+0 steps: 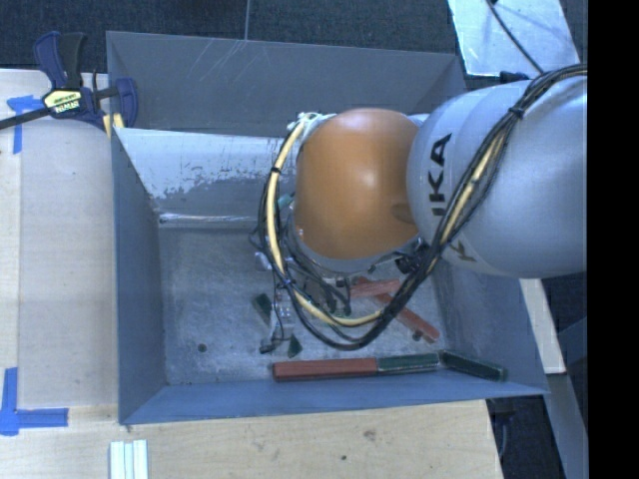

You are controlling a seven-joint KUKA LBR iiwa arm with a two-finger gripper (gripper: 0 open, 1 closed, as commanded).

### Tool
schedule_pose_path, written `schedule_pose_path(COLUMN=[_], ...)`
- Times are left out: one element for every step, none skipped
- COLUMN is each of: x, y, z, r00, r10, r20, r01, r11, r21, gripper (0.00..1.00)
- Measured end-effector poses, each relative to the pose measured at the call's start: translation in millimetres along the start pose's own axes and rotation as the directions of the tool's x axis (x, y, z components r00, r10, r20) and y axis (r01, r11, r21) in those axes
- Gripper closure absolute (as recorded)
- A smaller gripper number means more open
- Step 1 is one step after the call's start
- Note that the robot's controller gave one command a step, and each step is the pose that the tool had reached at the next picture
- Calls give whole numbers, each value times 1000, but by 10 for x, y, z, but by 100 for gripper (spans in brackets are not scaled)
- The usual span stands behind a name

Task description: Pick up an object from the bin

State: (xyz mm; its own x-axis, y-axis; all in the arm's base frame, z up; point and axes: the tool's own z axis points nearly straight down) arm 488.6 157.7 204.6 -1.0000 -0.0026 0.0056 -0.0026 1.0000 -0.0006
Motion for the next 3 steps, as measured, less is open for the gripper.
schedule_pose_path(x=[-777,-607,-636], y=[-1153,-1487,-1465], z=[724,1373,1327], r00=[992,997,996], r10=[-128,-81,-84], r20=[8,5,13], r01=[128,81,84], r11=[992,997,996], r21=[4,0,-1], gripper=[0,0,100])
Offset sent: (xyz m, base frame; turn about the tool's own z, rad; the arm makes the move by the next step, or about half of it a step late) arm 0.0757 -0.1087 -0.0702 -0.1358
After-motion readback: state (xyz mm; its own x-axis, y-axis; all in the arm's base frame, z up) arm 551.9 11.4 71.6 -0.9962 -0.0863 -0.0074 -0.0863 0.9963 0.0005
